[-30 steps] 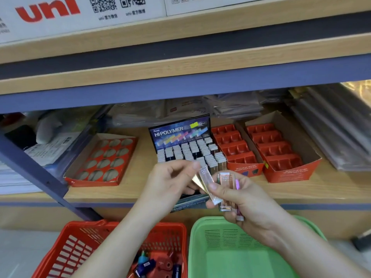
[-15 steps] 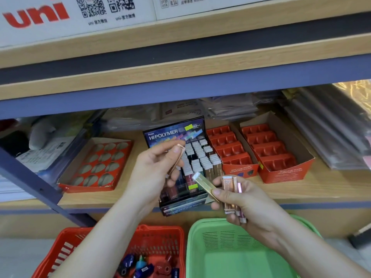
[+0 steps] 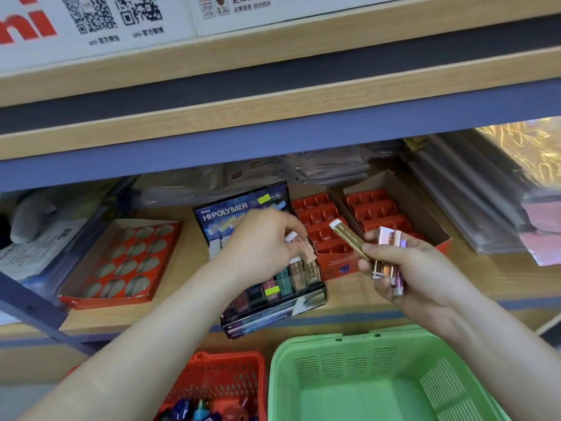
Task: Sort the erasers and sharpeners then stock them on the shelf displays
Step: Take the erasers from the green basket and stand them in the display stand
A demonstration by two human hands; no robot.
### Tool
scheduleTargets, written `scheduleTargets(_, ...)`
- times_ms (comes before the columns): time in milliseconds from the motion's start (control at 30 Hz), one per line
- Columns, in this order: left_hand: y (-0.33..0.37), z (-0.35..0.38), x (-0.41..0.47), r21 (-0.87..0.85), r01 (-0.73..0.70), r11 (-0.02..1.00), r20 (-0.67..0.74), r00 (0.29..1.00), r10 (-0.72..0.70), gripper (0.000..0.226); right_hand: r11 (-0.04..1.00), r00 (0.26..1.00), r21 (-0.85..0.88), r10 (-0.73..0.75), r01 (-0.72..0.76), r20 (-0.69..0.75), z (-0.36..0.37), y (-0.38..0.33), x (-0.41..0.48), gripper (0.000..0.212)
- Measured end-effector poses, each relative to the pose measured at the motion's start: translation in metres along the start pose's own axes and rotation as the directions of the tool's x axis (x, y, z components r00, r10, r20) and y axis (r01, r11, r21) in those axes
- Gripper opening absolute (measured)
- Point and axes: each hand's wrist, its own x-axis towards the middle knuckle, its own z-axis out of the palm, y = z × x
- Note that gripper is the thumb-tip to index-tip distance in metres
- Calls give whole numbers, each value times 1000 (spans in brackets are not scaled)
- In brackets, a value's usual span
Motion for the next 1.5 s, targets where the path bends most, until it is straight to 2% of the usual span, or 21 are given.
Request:
scheduleTargets(133, 3, 11, 4, 172, -128, 977, 9, 992, 128, 23, 1000, 1000, 23, 1, -1, 14, -2, 0, -2, 17)
scheduleTargets(233, 7, 14, 5, 185, -121, 975, -30, 991, 128, 29, 1000, 1000, 31, 0, -1, 26, -2, 1, -4, 18)
scheduleTargets(333, 6, 12, 6, 214, -114, 970, -42, 991, 126, 22, 998, 1000, 62, 8, -10, 28, -2, 1, -4, 19)
scheduleTargets(567, 4, 33, -2, 241, -246, 939, -40, 964, 263, 27, 973, 994, 220, 46, -67, 97, 0, 3, -4, 21)
scheduleTargets(633, 3, 40, -5, 253, -269, 929, -89, 950, 299, 24, 967, 993, 245, 48, -74, 110, 2, 3, -6, 24)
scheduleTargets(733, 0, 49, -4, 301, -246, 921, -161, 939, 304, 17, 954, 993, 287, 58, -87, 107, 6, 3, -8, 16)
scheduleTargets(867, -3, 51, -4, 314, -283, 906, -244, 898, 365, 9, 926, 995, 367, 61, -88, 83, 9, 4, -10, 12)
scheduleTargets(900, 0, 50, -7, 254, -289, 923, -290, 888, 358, 6, 919, 995, 385, 58, -87, 85, 9, 5, -10, 13)
scheduleTargets(967, 14, 44, -20, -30, -241, 970, -366, 906, 213, 7, 911, 994, 404, 46, -83, 102, 11, 6, -10, 16)
scheduleTargets(1033, 32, 44, -34, -350, -140, 926, -303, 953, 30, 6, 916, 993, 395, 24, -69, 118, 12, 10, -8, 21)
scheduleTargets(1067, 39, 46, -40, -436, -98, 895, -271, 962, -27, 9, 922, 993, 382, 14, -58, 118, 13, 12, -7, 24)
scheduleTargets(1167, 49, 54, -47, -555, -12, 832, -247, 957, -151, 22, 930, 991, 364, 2, -52, 136, 16, 18, -5, 30)
scheduleTargets(1267, 51, 60, -46, -614, 84, 785, -176, 954, -241, 18, 922, 988, 383, 7, -66, 154, 19, 21, -7, 29)
scheduleTargets(1400, 49, 62, -50, -689, 146, 710, -112, 946, -303, 15, 918, 991, 392, 10, -62, 135, 18, 22, -9, 28)
scheduleTargets(1500, 50, 49, -57, -812, 171, 558, -37, 939, -341, 11, 893, 998, 449, 10, -36, 60, 15, 14, -7, 17)
